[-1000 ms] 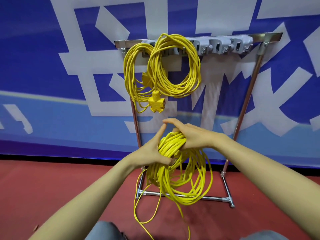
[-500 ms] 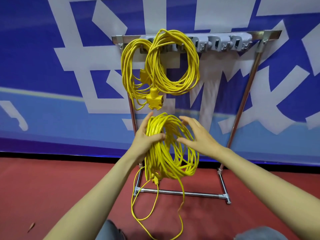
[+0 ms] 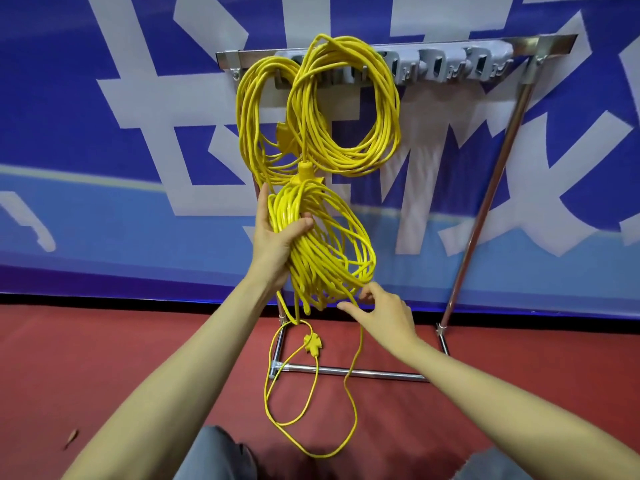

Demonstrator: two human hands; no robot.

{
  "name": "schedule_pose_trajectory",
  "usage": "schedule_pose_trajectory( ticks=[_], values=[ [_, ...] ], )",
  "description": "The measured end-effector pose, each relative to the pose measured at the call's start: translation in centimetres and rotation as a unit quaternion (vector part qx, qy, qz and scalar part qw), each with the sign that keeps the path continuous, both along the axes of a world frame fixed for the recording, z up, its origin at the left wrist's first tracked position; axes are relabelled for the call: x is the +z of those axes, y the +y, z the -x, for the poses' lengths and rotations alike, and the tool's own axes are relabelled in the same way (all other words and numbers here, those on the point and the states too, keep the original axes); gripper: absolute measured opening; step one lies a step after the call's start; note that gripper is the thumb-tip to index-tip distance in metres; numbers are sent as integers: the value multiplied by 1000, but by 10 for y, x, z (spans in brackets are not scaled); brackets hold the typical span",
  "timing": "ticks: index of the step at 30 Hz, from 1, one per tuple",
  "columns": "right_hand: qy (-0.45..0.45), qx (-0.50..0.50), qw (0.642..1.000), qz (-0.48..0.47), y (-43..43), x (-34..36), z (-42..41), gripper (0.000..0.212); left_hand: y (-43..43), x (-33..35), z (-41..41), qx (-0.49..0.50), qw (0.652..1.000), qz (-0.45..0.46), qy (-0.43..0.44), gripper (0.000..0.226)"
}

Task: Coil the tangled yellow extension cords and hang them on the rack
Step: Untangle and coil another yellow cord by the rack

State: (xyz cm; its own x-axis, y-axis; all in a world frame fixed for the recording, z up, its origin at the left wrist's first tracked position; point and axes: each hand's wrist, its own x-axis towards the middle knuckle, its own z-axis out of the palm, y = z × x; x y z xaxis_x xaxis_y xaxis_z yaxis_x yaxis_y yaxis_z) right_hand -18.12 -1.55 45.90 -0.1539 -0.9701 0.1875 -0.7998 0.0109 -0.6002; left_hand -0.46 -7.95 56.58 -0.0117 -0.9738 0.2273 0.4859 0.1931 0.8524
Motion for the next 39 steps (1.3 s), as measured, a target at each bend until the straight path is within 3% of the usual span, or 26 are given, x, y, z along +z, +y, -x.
schedule_pose_trajectory(
  ticks=[5, 9, 16, 22, 26, 32, 36, 39],
  values=[
    [-122, 16, 992, -42, -23, -23, -6, 19, -10, 7, 0, 18, 999, -3, 30, 90],
    [-78, 69, 987, -123, -37, -43, 29, 1, -12, 16, -14, -7, 999, -3, 45, 82],
    [26, 0, 984, -176, -57, -37, 90, 12, -11, 11, -37, -63, 998, 27, 12, 65],
    [40, 14, 976, -212, -64, -30, 99, 17, -11, -1, -45, -80, 996, 11, 48, 65],
    [46, 23, 971, -233, -57, -37, 107, 8, -7, -5, -51, -112, 993, 19, 26, 63],
    [-137, -50, 968, -205, -62, -15, 106, 14, 1, -5, -48, -101, 990, 33, -94, 73],
    [-270, -64, 931, -235, -62, 15, 116, 9, 6, -14, -45, -73, 989, 16, -126, 82],
    [-316, -90, 904, -272, -61, 27, 117, 29, 8, -23, -40, -38, 985, 27, -165, 81]
  ],
)
